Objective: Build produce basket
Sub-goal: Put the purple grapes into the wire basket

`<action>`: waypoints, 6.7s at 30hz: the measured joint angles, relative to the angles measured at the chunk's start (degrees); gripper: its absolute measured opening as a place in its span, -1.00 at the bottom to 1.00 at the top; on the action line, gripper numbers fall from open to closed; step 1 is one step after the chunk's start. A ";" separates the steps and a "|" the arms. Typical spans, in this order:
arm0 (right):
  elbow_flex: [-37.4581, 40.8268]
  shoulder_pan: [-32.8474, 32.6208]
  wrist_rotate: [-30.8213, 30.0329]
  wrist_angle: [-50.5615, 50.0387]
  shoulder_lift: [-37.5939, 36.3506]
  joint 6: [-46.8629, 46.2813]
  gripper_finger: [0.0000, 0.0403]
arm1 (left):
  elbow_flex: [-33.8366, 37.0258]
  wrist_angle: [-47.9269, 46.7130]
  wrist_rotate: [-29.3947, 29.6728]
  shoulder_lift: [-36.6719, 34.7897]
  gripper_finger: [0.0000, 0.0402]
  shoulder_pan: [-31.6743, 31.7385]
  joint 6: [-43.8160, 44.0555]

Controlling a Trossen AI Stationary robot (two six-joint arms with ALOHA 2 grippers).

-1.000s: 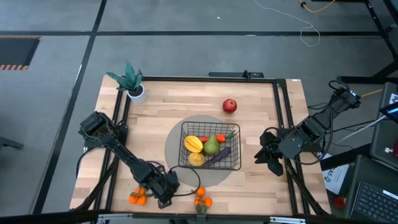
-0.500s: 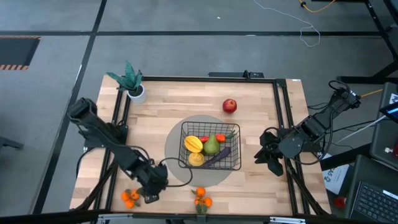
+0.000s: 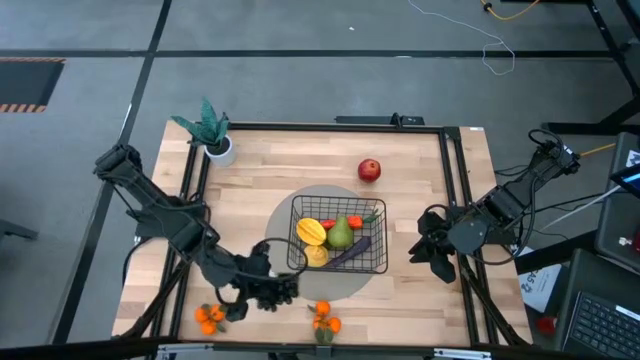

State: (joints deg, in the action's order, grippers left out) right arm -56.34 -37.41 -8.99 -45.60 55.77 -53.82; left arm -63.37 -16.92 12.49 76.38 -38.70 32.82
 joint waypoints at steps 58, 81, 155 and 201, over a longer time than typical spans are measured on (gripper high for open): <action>0.02 0.00 -36.78 3.78 7.84 24.43 -0.43 | -0.02 18.73 -1.26 1.31 -0.97 19.90 -28.85; 0.02 0.00 -43.87 3.91 7.89 26.94 -0.43 | -0.07 20.52 0.12 6.26 -0.97 20.10 -37.02; 0.02 0.00 -40.41 3.32 7.98 18.63 -0.43 | 0.00 37.51 -13.83 9.38 -0.97 24.31 -38.51; 0.02 -0.02 -40.87 2.91 11.26 18.32 -0.43 | -0.02 28.17 -7.70 10.67 -0.53 28.61 -34.81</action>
State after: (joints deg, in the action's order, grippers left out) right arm -56.31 -37.43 -49.87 -42.70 67.02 -35.51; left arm -63.40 11.25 4.78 87.05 -10.10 -2.00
